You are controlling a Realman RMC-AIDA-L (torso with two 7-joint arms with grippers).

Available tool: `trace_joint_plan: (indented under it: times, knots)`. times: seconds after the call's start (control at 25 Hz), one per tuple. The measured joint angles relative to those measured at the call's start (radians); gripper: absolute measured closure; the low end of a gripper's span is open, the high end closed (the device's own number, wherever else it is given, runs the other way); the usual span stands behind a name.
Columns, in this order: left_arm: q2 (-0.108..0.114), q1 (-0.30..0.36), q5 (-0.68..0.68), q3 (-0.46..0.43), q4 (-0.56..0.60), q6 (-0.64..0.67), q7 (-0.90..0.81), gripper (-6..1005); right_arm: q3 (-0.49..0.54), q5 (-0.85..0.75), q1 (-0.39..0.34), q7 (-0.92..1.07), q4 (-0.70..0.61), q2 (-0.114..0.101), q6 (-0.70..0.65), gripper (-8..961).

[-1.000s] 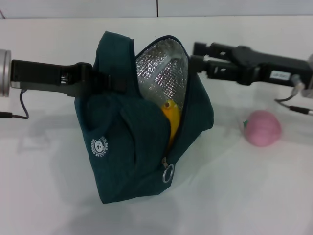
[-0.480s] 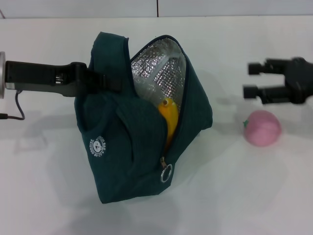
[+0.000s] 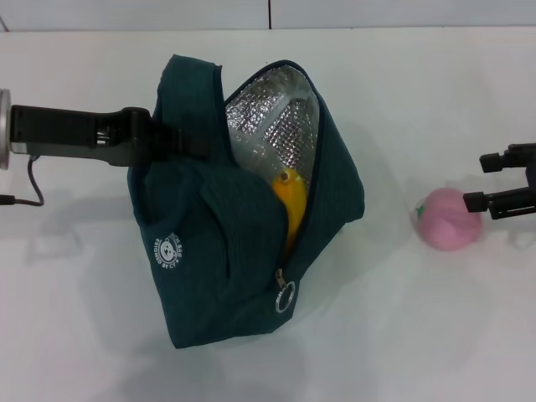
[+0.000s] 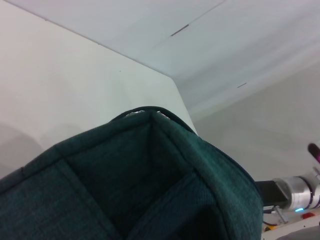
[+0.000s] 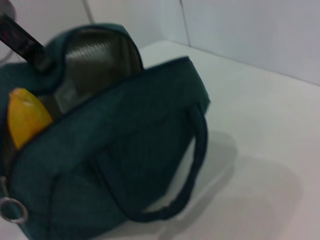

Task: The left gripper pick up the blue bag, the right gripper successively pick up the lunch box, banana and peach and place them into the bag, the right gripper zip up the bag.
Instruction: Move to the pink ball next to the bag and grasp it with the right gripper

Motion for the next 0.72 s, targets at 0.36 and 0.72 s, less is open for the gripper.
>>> trace_joint_plan:
  times: [0.36,0.72]
  knots:
    - [0.000,-0.003,0.000,0.000,-0.001,-0.001,0.001,962,-0.011,-0.131,0.028,-0.001,0.031,0.061,0.099,127]
    - [0.000,-0.006,0.000,-0.002,-0.002,-0.003,0.001,962,-0.012,-0.209,0.050,0.001,0.026,0.100,0.132,140]
